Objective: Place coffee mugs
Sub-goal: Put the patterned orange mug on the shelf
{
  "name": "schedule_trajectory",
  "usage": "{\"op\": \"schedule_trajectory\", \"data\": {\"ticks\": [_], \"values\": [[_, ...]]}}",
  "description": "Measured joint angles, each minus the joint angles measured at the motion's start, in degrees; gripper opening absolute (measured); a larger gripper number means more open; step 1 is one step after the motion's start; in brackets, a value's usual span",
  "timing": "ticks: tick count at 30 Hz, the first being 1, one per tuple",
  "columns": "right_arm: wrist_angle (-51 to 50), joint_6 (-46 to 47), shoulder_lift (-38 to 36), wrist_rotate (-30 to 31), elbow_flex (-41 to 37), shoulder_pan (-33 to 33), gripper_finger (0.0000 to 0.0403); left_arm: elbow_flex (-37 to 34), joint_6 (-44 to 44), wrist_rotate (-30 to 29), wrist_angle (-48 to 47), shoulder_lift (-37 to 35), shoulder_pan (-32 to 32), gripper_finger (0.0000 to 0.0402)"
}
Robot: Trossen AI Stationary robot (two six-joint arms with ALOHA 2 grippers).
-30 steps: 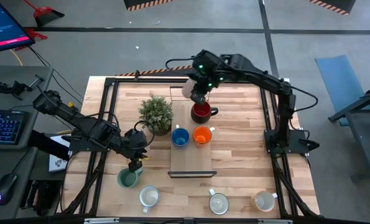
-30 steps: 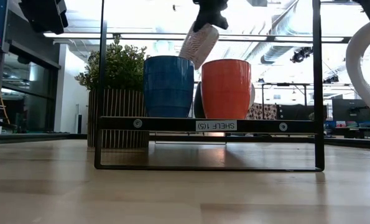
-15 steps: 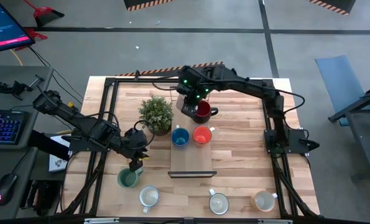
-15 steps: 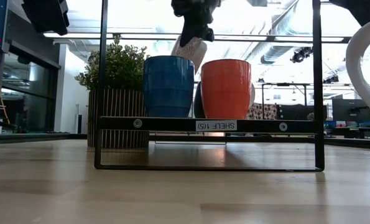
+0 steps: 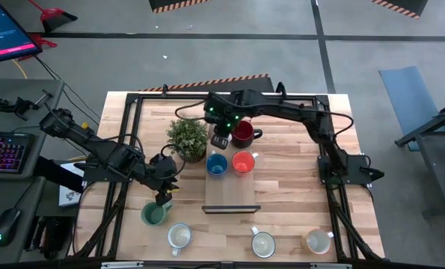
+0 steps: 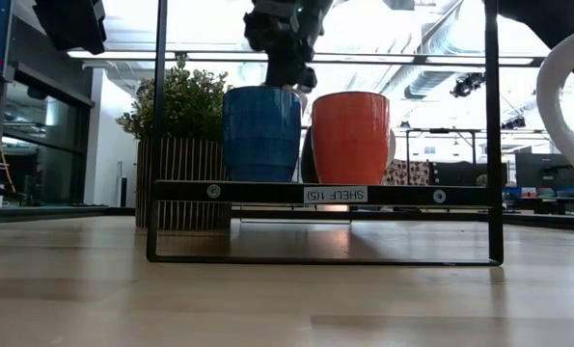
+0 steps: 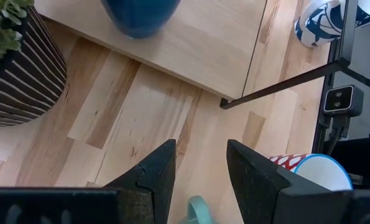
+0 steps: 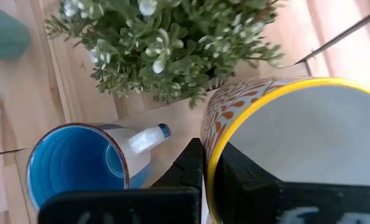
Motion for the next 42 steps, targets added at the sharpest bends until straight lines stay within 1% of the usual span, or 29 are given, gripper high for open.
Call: {"op": "schedule_trajectory", "data": {"ticks": [10, 16, 37, 42], "values": [[0.55, 0.26, 2.49, 0.23, 0.0, 0.23, 0.0, 0.0, -0.18, 0.0, -0.02, -0.02, 0.0, 0.0133], [0.51, 1.67, 2.49, 2.31, 0.0, 0.21, 0.0, 0.0, -0.15, -0.64, 0.0, -0.02, 0.0, 0.0133], [-0.05, 3.15, 5.53, 2.39, -0.07, 0.41, 0.0, 0.0, -0.13, -1.05, -0.03, -0.02, -0.01, 0.0133], [1.38, 3.19, 5.49, 2.36, -0.07, 0.36, 0.0, 0.0, -0.11, -1.05, 0.01, -0.02, 0.0, 0.0133]]}}
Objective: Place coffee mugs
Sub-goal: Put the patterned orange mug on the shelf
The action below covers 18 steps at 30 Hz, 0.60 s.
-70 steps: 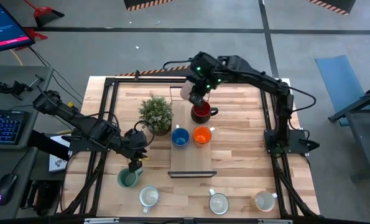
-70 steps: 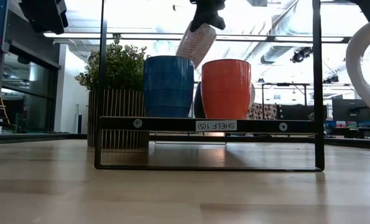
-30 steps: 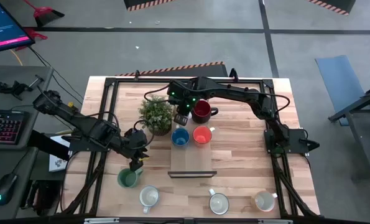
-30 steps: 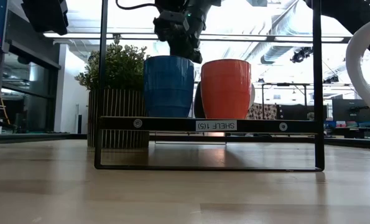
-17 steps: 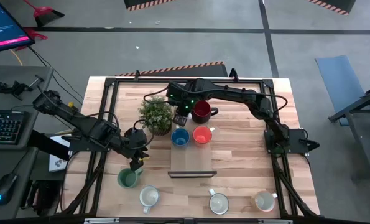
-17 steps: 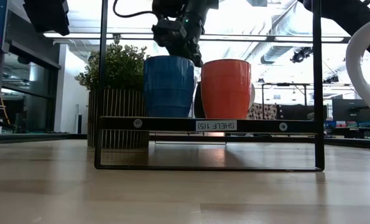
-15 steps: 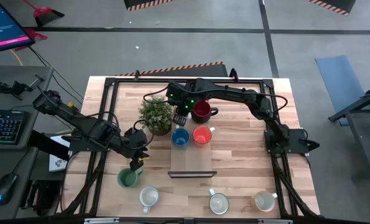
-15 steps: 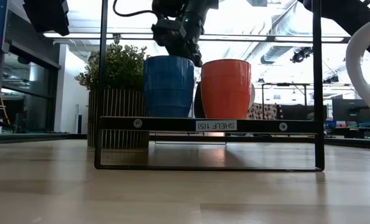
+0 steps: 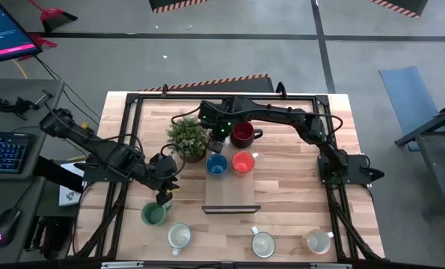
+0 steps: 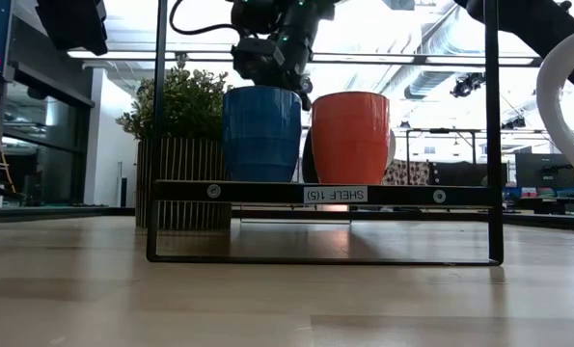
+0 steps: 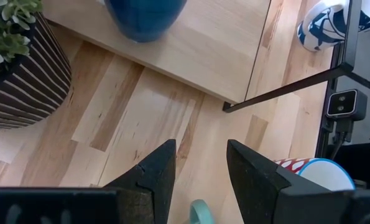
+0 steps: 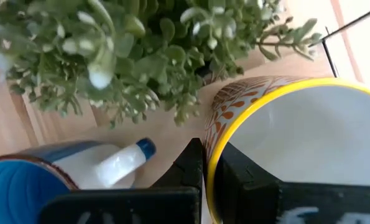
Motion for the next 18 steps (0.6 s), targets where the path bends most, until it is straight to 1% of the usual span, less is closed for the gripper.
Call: {"op": "schedule_trajectory", "data": {"ticks": [11, 18], "values": [[-0.22, 0.31, 0.0, 0.05, -0.08, -0.17, 0.0, 0.0, -0.02, 0.0, -0.01, 0.0, -0.01, 0.0133], [0.63, 0.32, -0.21, 0.05, -2.46, -0.14, 0.0, 0.0, 0.02, 0.0, -0.03, 0.0, -0.02, 0.0133]]}}
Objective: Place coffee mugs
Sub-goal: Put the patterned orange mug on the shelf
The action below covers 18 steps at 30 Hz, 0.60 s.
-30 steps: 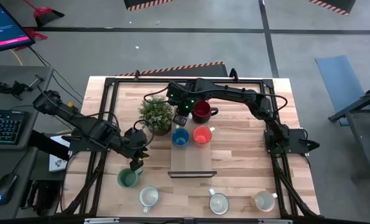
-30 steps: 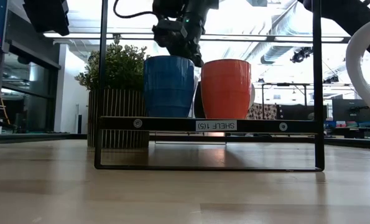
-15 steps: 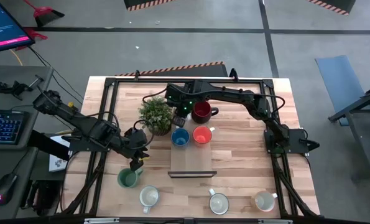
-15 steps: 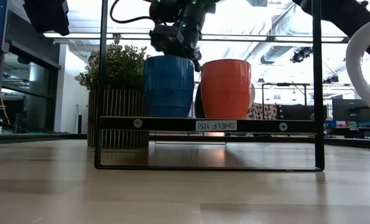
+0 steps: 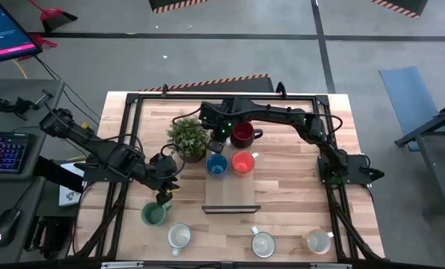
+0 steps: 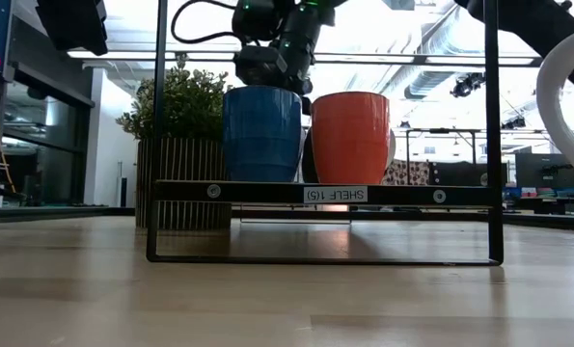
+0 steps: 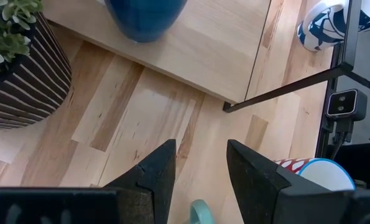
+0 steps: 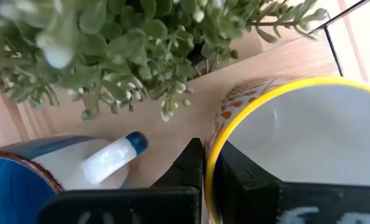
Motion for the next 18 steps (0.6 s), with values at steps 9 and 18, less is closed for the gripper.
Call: {"op": "schedule_trajectory", "data": {"ticks": [9, 18], "values": [[2.25, 0.59, -0.01, -0.35, -0.49, 0.02, 0.0011, 0.0, -0.04, 0.0, 0.02, 0.0, 0.02, 0.0133], [2.38, 0.12, 0.03, -0.53, -0.51, 0.0, 0.0082, 0.0, -0.02, 0.0, 0.02, 0.0, 0.0, 0.0133]]}}
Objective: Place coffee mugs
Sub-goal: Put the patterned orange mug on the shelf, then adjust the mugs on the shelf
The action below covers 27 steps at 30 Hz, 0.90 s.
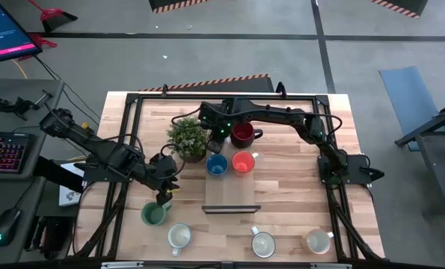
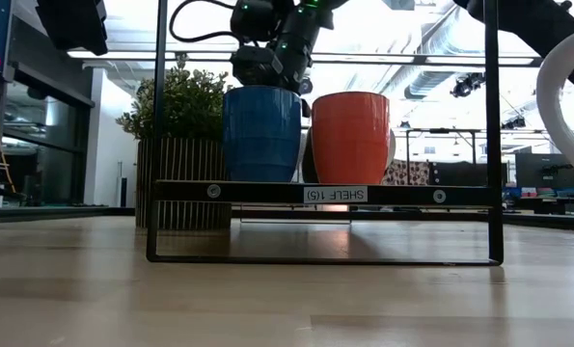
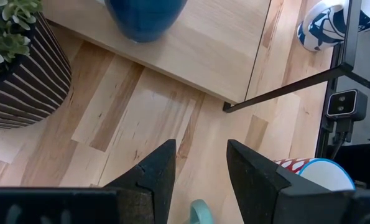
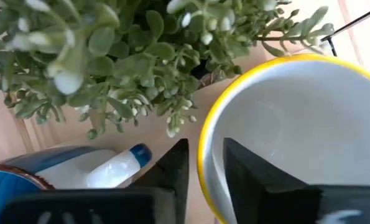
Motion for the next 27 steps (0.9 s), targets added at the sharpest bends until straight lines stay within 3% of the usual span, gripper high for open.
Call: {"op": "schedule_trajectory", "data": {"ticks": [4, 11, 15, 21, 27], "values": [[-0.38, 0.01, 0.0, 0.0, 1.02, 0.0, 0.0105, 0.0, 0.0, 0.0, 0.0, 0.0, 0.0, 0.0133], [-7.37, 0.19, -0.04, 0.72, 10.19, 0.0, 0.0113, 0.01, 0.02, 0.0, -0.02, 0.0, 0.0, 0.0133], [-8.92, 3.22, -3.32, -3.62, 8.25, 0.99, 0.0113, 0.0, 0.02, 0.0, -0.08, 0.0, 0.0, 0.0133], [-9.96, 3.32, -3.98, -4.98, 8.44, 7.74, 0.0113, 0.01, 0.02, 0.02, -0.07, 0.02, 0.0, 0.0133], [-8.72, 3.99, -4.02, 0.75, 8.5, 15.27, 0.0101, 0.02, 0.15, 0.02, -0.04, 0.02, -0.02, 0.0133]]}}
